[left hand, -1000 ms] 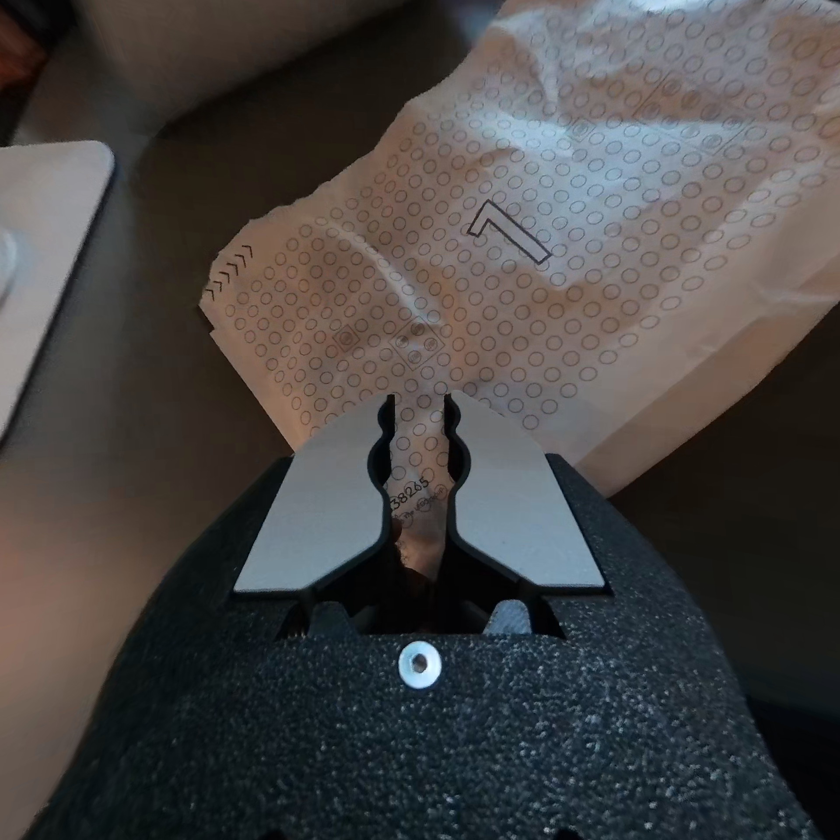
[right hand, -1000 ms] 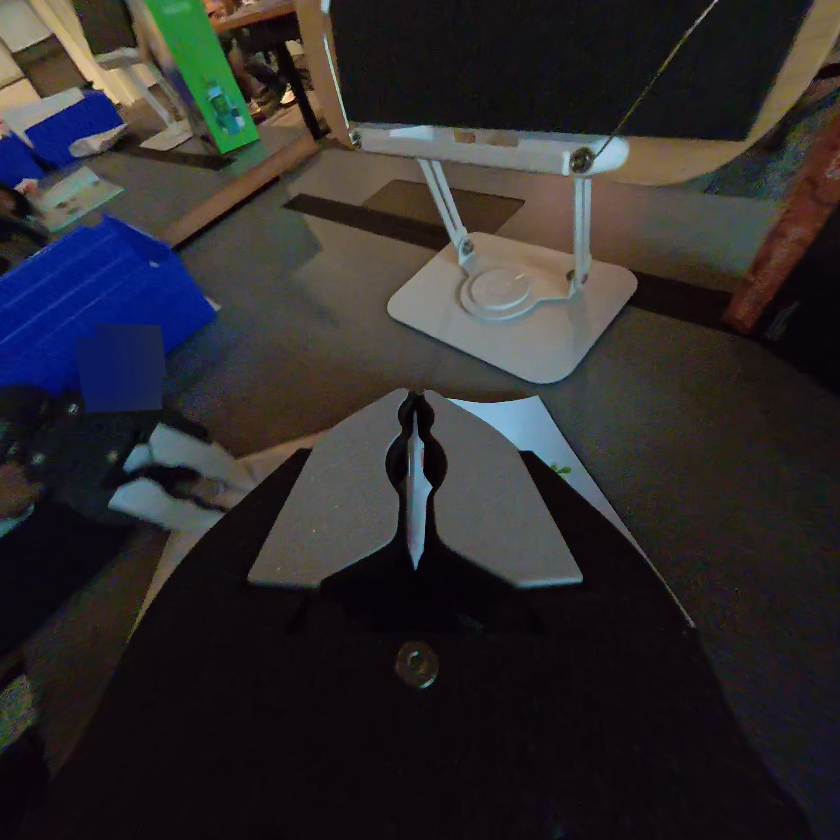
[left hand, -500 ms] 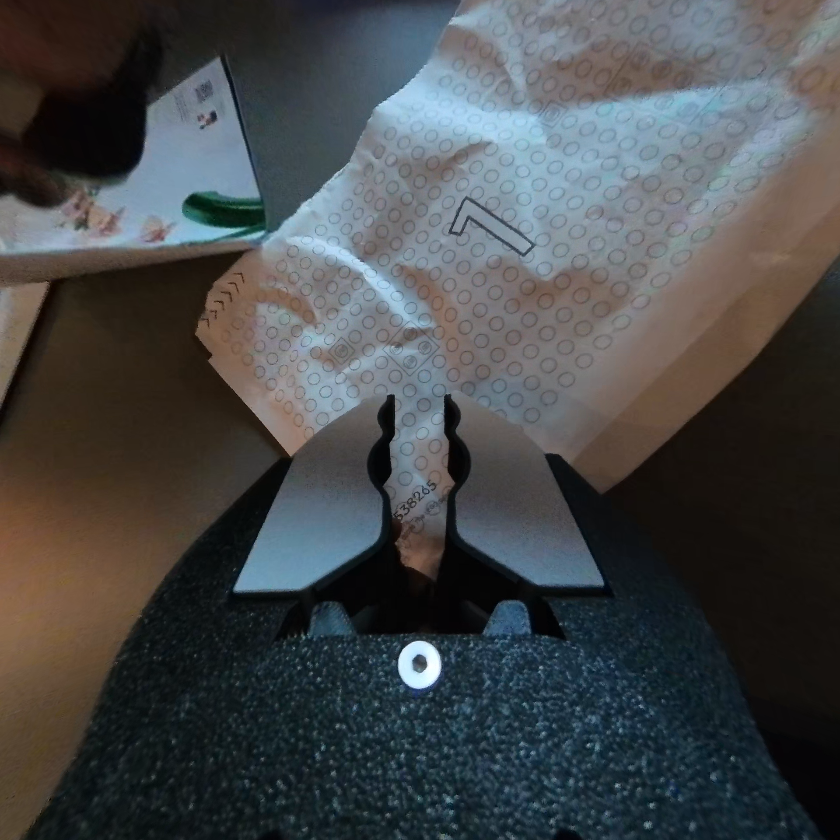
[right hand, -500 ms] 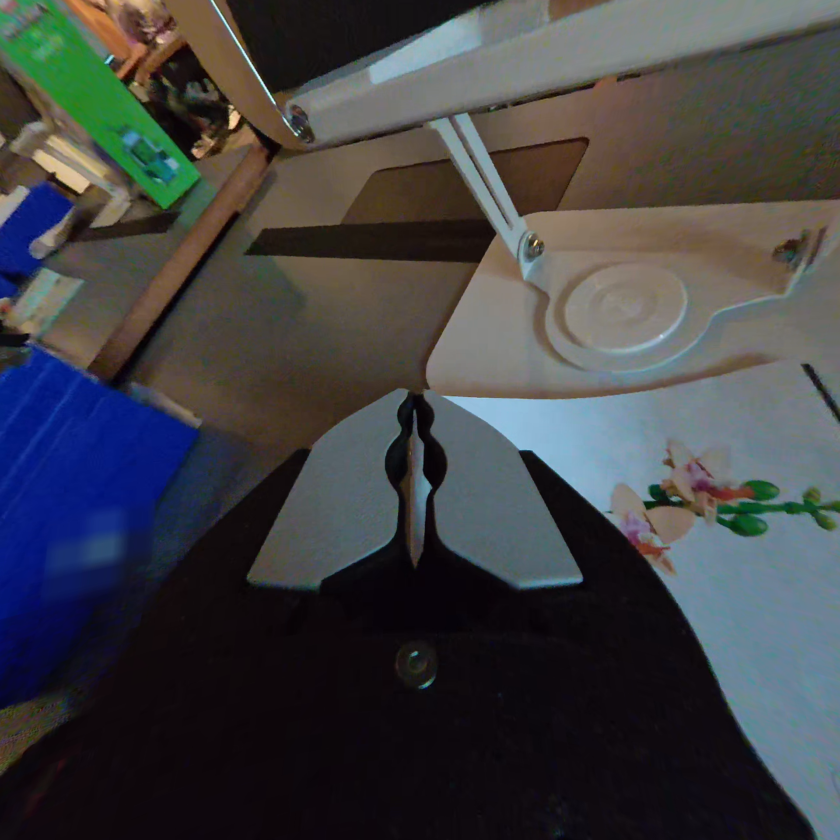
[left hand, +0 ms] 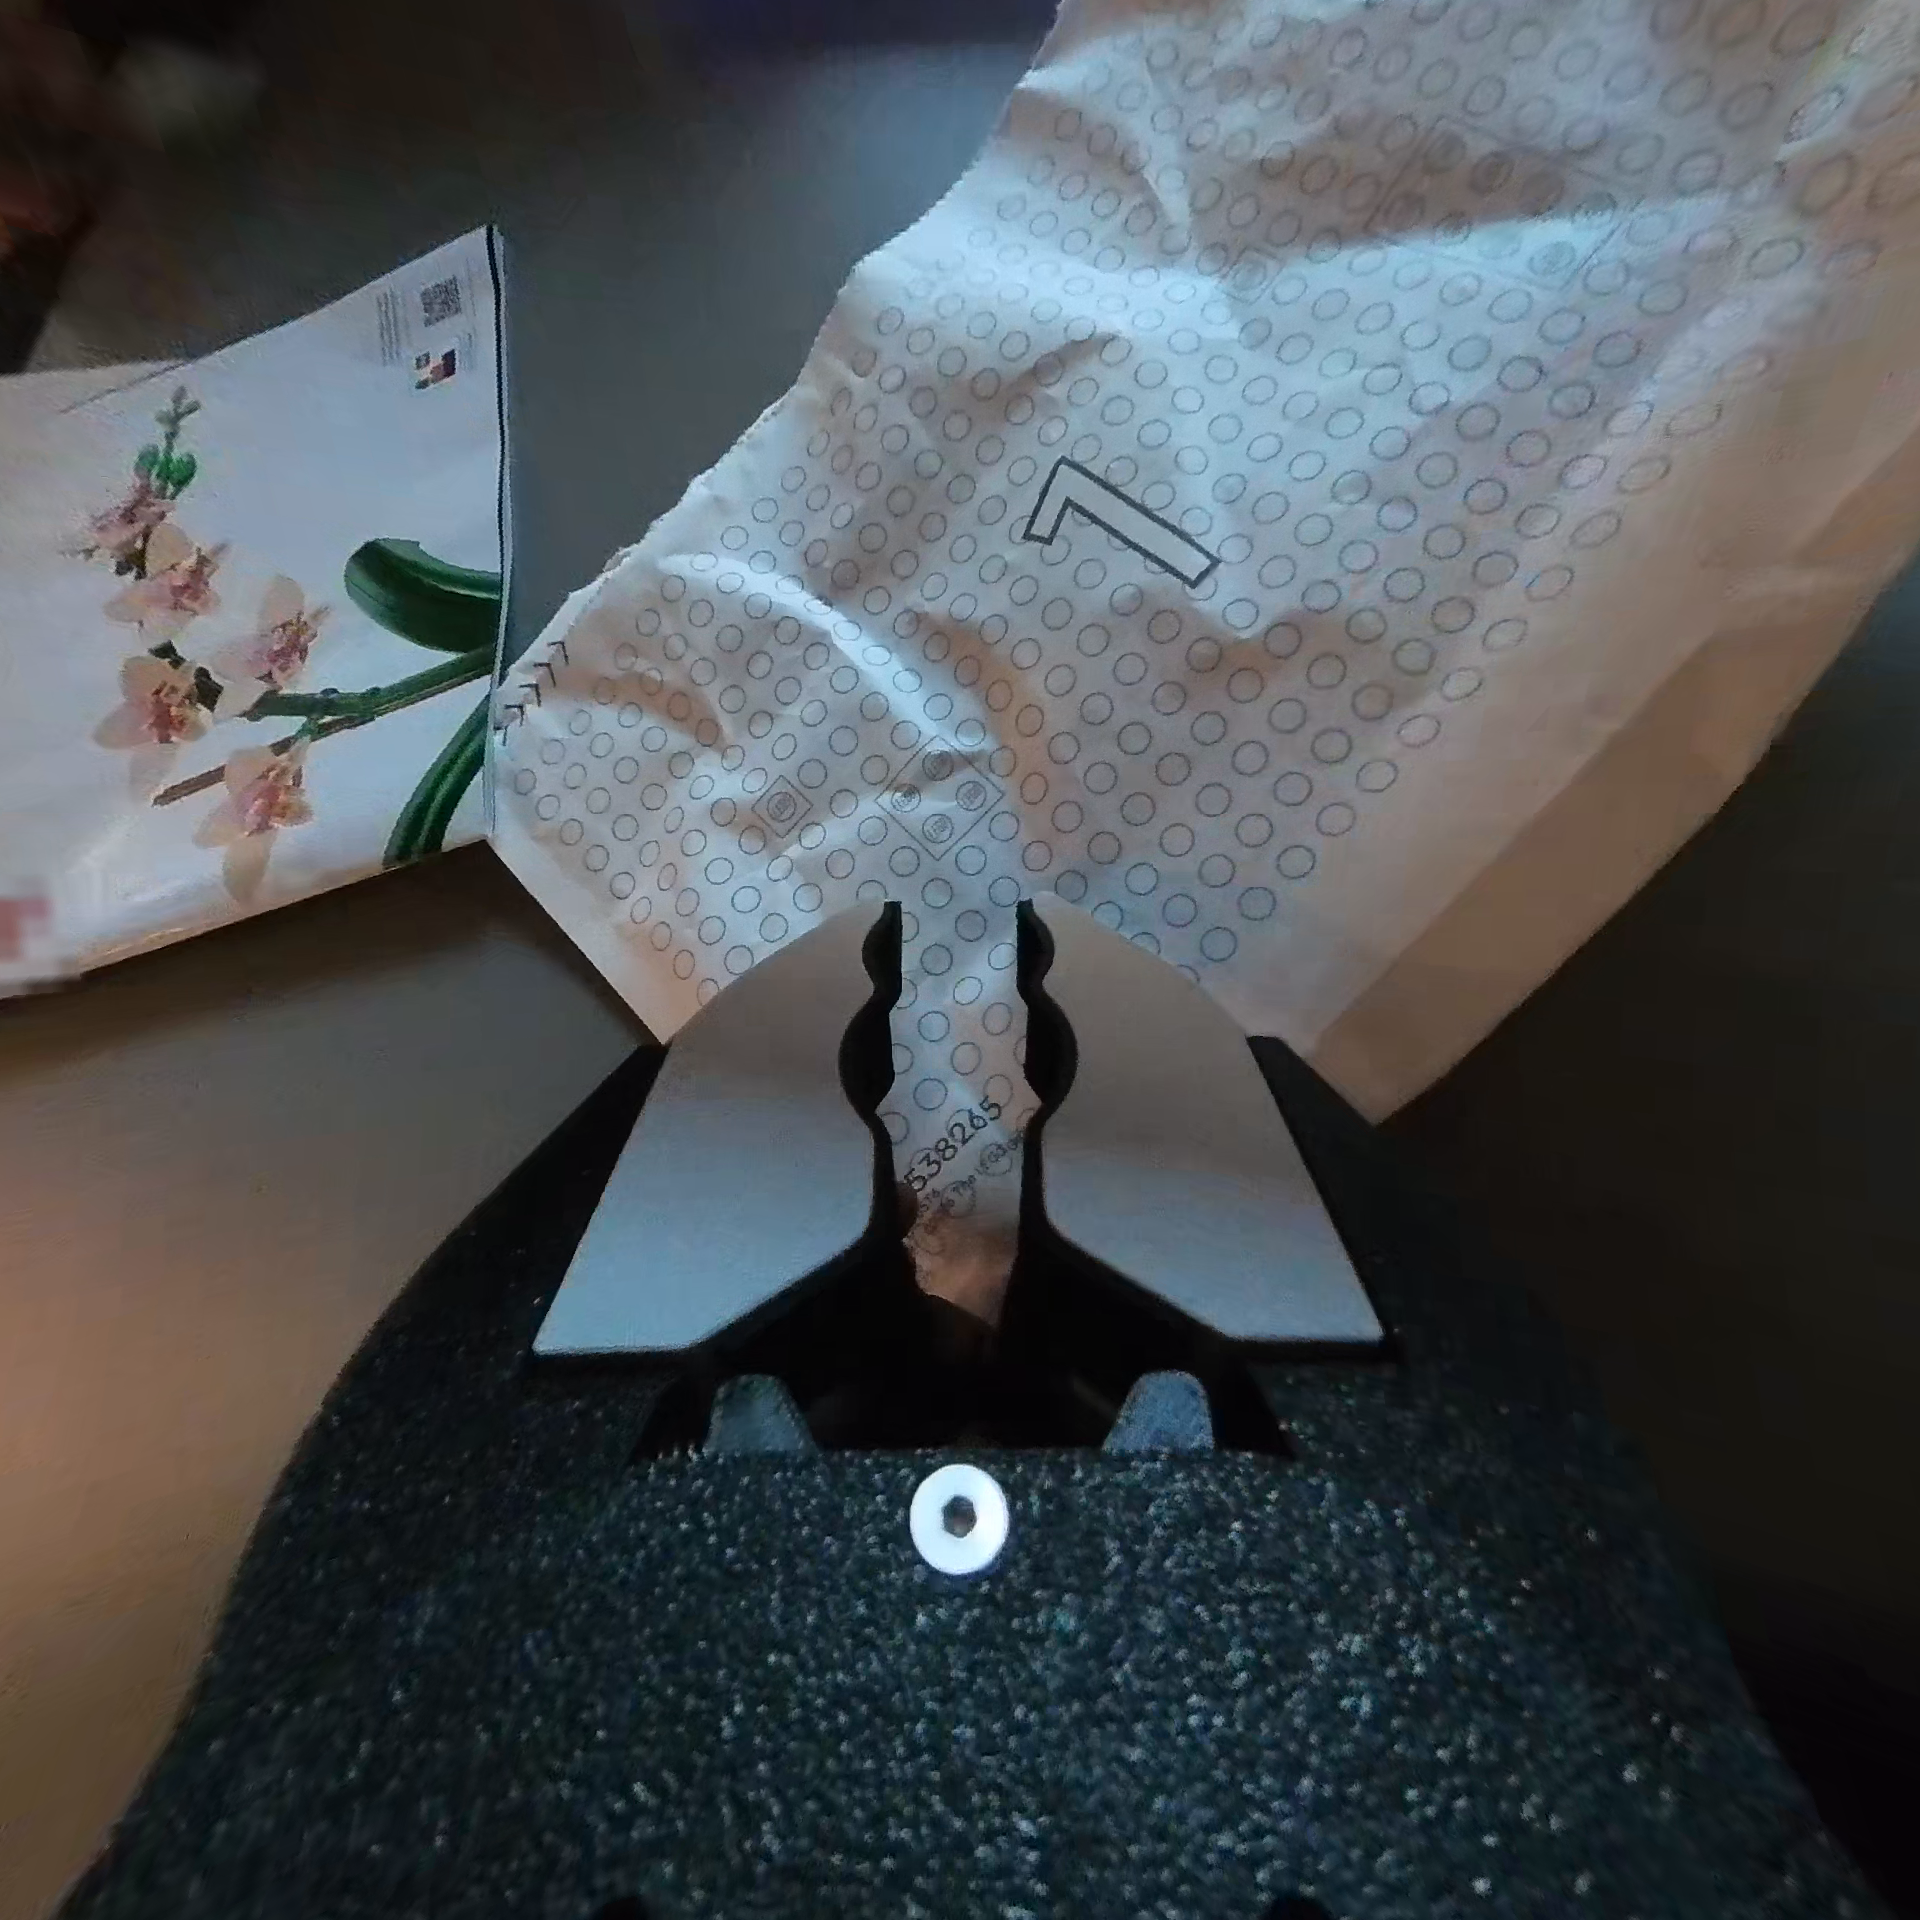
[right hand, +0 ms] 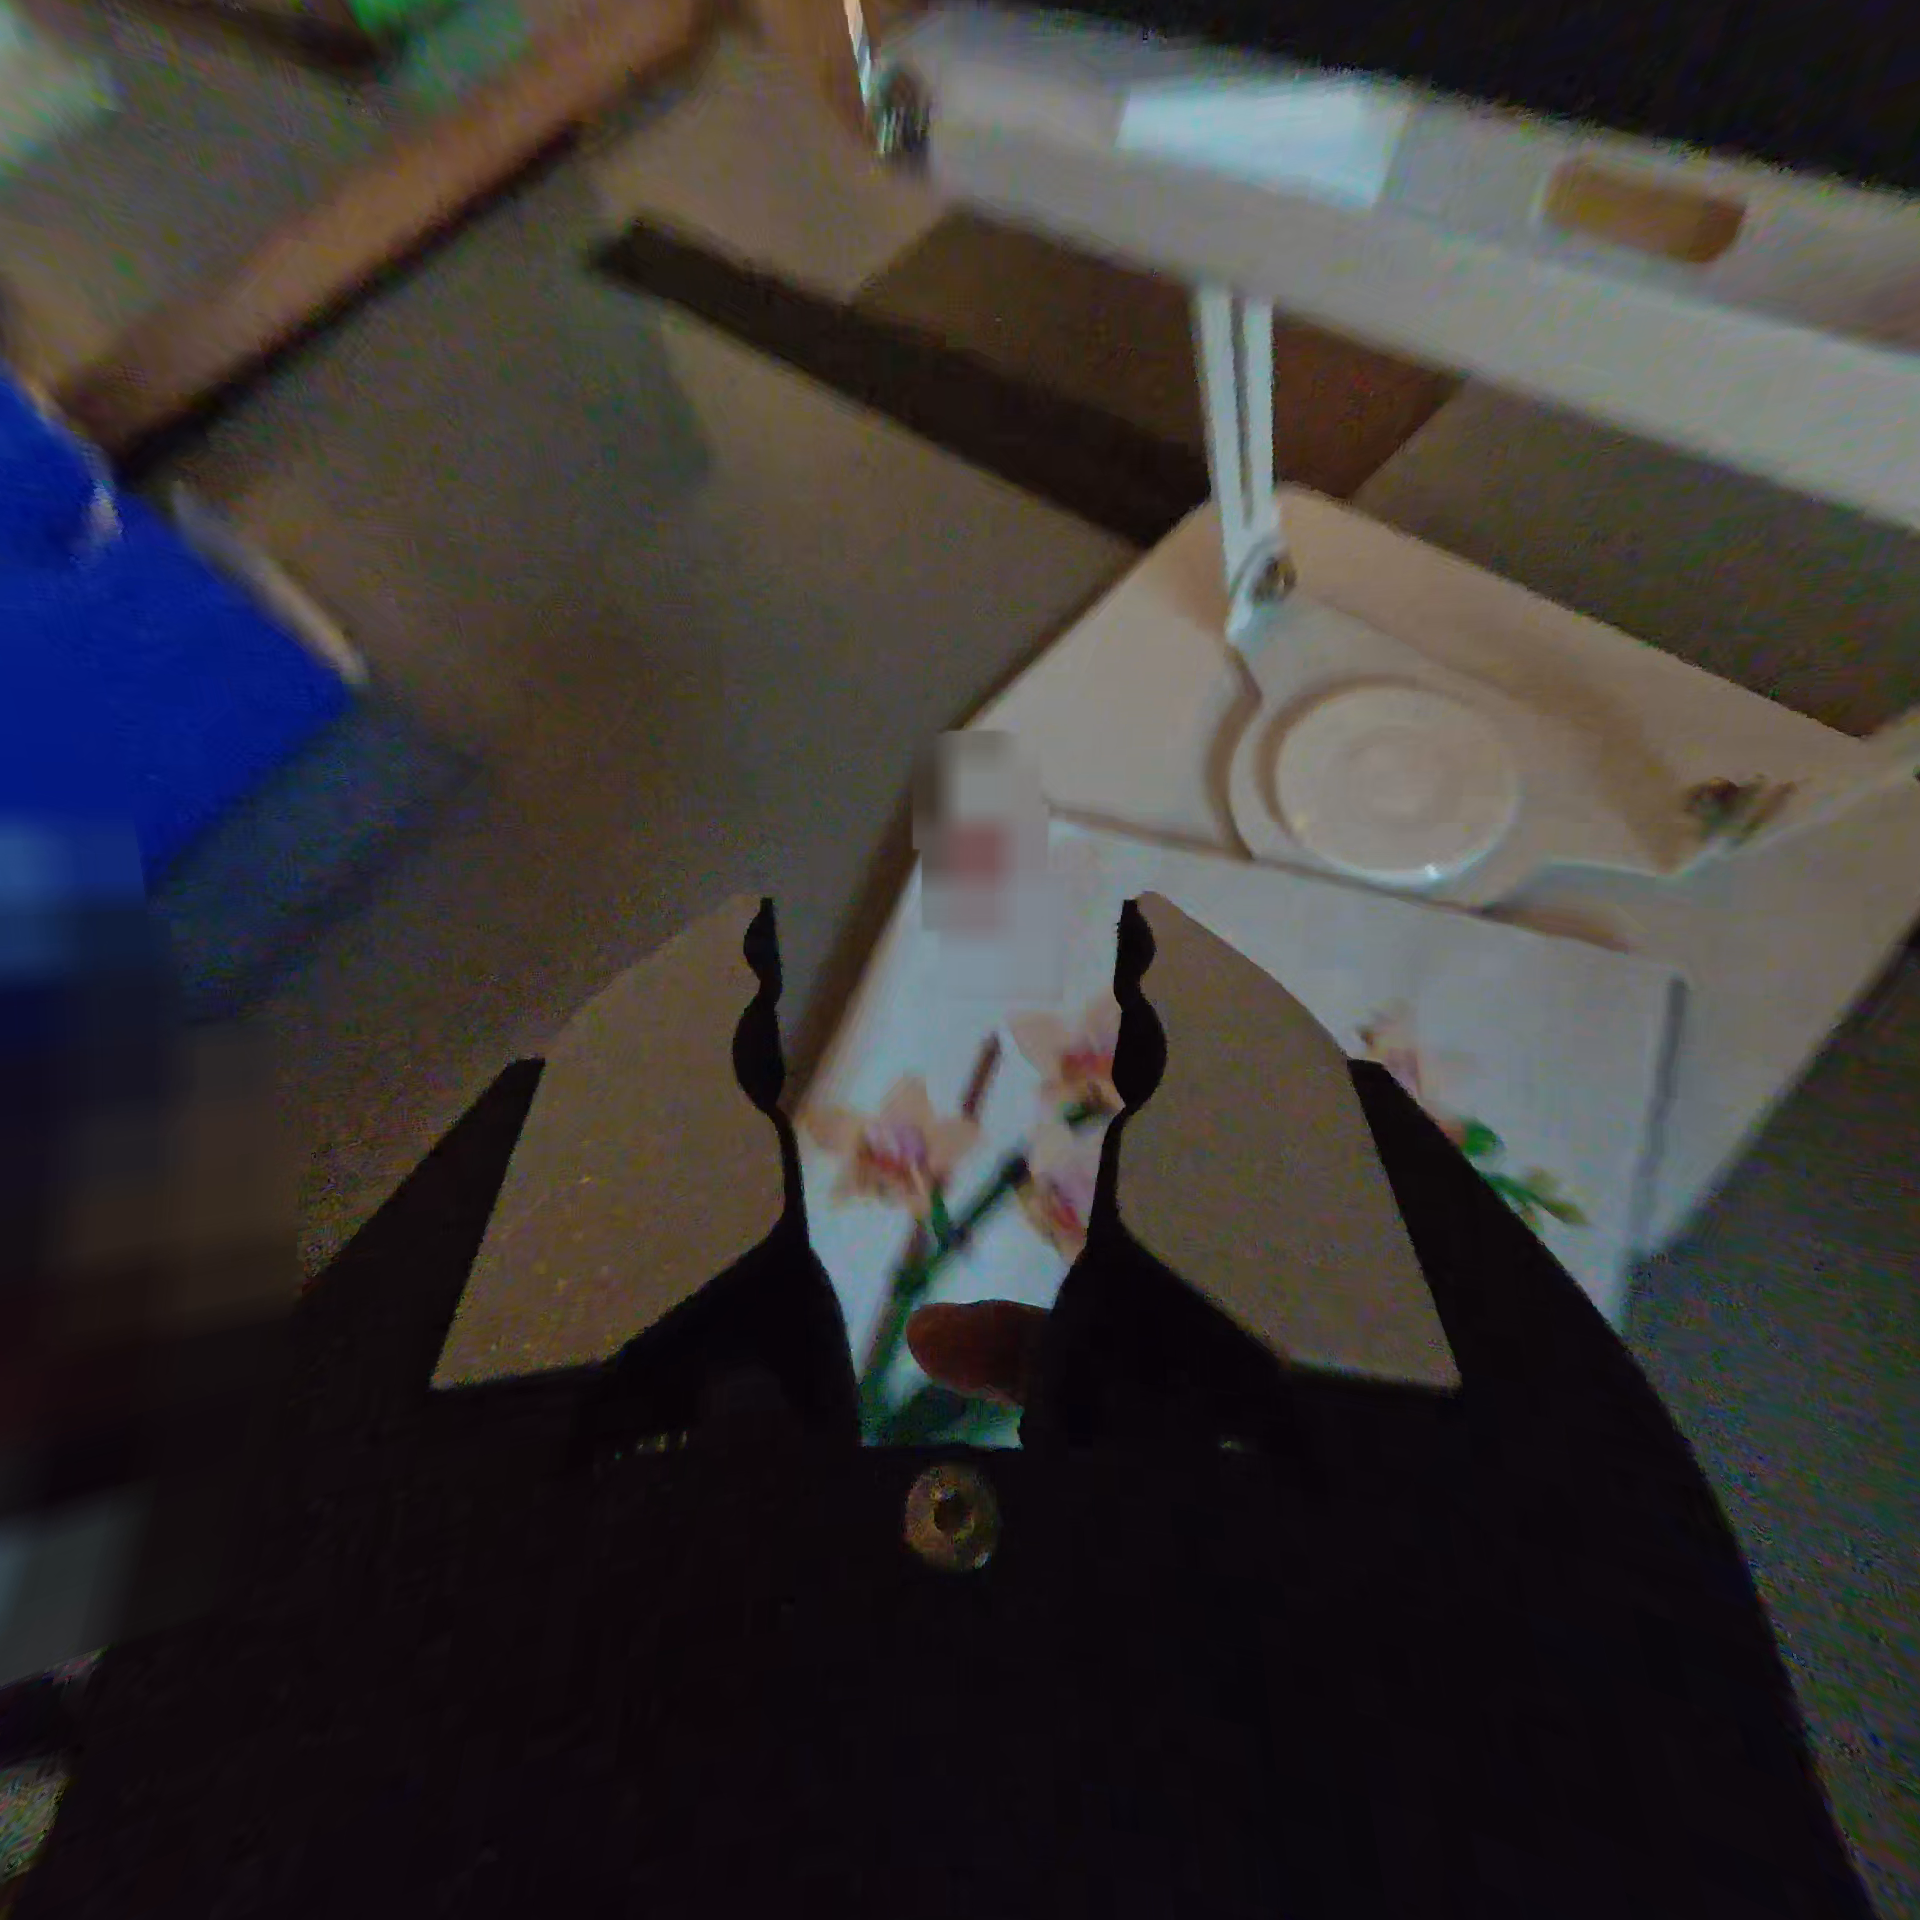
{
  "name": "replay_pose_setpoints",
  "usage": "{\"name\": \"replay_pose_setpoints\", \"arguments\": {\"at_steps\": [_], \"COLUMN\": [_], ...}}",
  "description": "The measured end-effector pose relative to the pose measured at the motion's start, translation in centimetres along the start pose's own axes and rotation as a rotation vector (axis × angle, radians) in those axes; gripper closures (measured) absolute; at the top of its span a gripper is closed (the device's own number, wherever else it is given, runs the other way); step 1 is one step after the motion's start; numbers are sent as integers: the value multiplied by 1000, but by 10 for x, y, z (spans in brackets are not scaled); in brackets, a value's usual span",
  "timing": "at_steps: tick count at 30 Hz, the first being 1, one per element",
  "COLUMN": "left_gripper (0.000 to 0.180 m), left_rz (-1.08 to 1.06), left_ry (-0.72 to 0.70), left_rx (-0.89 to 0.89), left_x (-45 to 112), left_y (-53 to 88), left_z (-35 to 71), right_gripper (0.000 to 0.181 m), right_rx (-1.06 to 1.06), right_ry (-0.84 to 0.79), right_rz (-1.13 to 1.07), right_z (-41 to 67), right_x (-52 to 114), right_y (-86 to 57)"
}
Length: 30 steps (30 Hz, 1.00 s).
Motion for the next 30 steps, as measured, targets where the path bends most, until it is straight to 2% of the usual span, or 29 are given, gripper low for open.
{"name": "replay_pose_setpoints", "arguments": {"at_steps": [4,7,11,13,19,26,30], "left_gripper": [160,160,160,160,160,160,159], "left_rz": [2,-1,-1,-4,1,46,62], "left_ry": [-1,-3,-7,-10,-13,-12,2], "left_rx": [11,11,18,14,26,35,32], "left_x": [0,-1,-1,0,0,1,-1], "left_y": [0,-1,-1,-1,0,-3,-4], "left_z": [0,0,1,0,1,2,1], "right_gripper": [104,91,75,76,76,79,84], "right_rx": [-197,-317,-287,-159,47,125,89], "right_ry": [251,348,482,463,425,438,451], "right_rz": [86,64,-2,-36,-235,-304,-264], "right_z": [-49,-71,-88,-88,-88,-79,-77], "right_x": [-27,-25,-5,0,4,14,14], "right_y": [-13,-17,-10,-6,8,22,23]}}
Point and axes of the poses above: each gripper's, where its closed fingertips meet, x out along the fingers, z out of its top, y = z × x across the jaws, the point moved 7 cm from there along -x, back along the fingers, and after that the axes turned 12 degrees about -x, right-handed, at the moved point
